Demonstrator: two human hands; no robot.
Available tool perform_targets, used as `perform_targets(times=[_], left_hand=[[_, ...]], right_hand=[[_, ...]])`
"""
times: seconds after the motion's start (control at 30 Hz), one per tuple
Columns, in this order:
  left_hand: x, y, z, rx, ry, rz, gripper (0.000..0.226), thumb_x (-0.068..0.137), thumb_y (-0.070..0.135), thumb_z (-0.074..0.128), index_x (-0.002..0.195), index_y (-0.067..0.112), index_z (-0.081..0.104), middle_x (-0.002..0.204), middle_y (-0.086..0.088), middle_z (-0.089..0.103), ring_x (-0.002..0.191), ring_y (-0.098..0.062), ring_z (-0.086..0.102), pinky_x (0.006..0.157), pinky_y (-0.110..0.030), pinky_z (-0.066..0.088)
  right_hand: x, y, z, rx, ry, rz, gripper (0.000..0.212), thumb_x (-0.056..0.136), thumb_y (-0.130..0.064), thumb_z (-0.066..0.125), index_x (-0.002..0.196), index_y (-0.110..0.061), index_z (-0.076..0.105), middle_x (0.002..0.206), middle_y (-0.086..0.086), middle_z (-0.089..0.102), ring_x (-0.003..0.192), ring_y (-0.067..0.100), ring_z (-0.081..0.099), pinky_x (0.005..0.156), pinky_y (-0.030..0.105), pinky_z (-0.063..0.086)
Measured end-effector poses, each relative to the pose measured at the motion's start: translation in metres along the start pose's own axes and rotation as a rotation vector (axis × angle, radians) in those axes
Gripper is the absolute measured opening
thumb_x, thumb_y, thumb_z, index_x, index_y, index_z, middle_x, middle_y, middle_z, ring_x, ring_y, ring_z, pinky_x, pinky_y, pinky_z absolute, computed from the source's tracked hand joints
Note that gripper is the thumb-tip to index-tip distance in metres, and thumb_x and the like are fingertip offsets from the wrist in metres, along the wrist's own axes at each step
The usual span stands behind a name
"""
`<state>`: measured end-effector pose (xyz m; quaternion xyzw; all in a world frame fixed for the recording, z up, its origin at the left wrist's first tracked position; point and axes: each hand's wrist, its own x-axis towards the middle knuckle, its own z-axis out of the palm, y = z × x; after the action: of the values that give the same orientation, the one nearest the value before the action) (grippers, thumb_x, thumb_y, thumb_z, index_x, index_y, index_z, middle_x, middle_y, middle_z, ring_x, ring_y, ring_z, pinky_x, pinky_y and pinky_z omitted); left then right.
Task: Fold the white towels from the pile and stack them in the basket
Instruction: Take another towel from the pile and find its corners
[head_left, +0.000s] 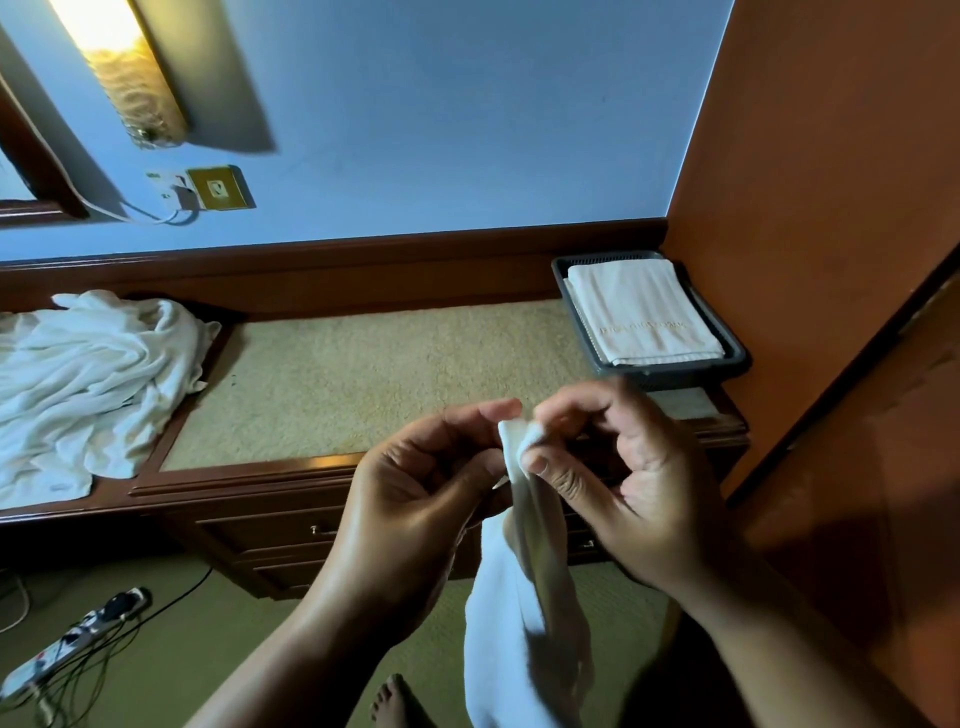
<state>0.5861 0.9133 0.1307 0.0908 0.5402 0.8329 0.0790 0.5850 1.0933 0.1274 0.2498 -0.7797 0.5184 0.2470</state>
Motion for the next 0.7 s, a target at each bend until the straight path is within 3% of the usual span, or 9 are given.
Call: perform_targets(times=[0.13, 0.3, 0.47, 0.57, 0.7], left_hand=[[-0.003, -0.014, 0.012, -0.069, -0.033, -0.006, 0.027, 0.078, 0.004, 0.071, 0.101, 0.016, 0.077, 0.106, -0.019, 0.074, 0.098, -0.029, 0.072, 0.079, -0.034, 0.06], [-0.002, -0.029, 0.016, -0.039, 0.017, 0.037, 0.032, 0.076, 0.012, 0.078, 0.107, 0.017, 0.074, 0.111, -0.021, 0.071, 0.103, -0.035, 0.07, 0.089, -0.046, 0.059], [0.012, -0.021, 0.012, 0.464, -0.02, 0.252, 0.009, 0.089, 0.017, 0.072, 0.096, 0.013, 0.067, 0.092, -0.011, 0.069, 0.088, -0.03, 0.068, 0.082, -0.044, 0.058], [0.026, -0.009, 0.01, 0.918, -0.092, 0.484, 0.005, 0.094, 0.023, 0.063, 0.097, 0.02, 0.062, 0.097, 0.003, 0.063, 0.096, -0.015, 0.063, 0.081, -0.028, 0.053], [0.034, 0.005, 0.015, 1.0, -0.123, 0.481, 0.006, 0.098, 0.016, 0.06, 0.098, 0.022, 0.059, 0.088, 0.014, 0.066, 0.087, -0.003, 0.065, 0.073, -0.022, 0.052]], right_hand=[[-0.008, -0.002, 0.002, 0.228, 0.041, 0.105, 0.024, 0.091, -0.013, 0.071, 0.105, -0.016, 0.052, 0.092, 0.001, 0.068, 0.086, 0.025, 0.072, 0.077, 0.043, 0.059], [-0.014, -0.005, 0.001, 0.341, 0.135, 0.199, 0.022, 0.092, -0.01, 0.069, 0.096, -0.024, 0.052, 0.091, 0.007, 0.072, 0.089, 0.025, 0.073, 0.081, 0.033, 0.056], [-0.02, -0.006, -0.009, 0.531, 0.19, 0.275, 0.017, 0.091, -0.002, 0.058, 0.099, -0.014, 0.049, 0.098, 0.017, 0.073, 0.096, 0.025, 0.072, 0.086, 0.028, 0.054], [-0.023, 0.0, -0.008, 0.532, 0.28, 0.321, 0.016, 0.087, -0.006, 0.065, 0.097, -0.013, 0.055, 0.099, 0.016, 0.071, 0.087, 0.031, 0.071, 0.08, 0.034, 0.056], [-0.03, 0.002, 0.004, 0.348, 0.221, 0.324, 0.016, 0.083, -0.02, 0.074, 0.09, -0.014, 0.062, 0.095, 0.008, 0.069, 0.08, 0.022, 0.07, 0.069, 0.032, 0.056]])
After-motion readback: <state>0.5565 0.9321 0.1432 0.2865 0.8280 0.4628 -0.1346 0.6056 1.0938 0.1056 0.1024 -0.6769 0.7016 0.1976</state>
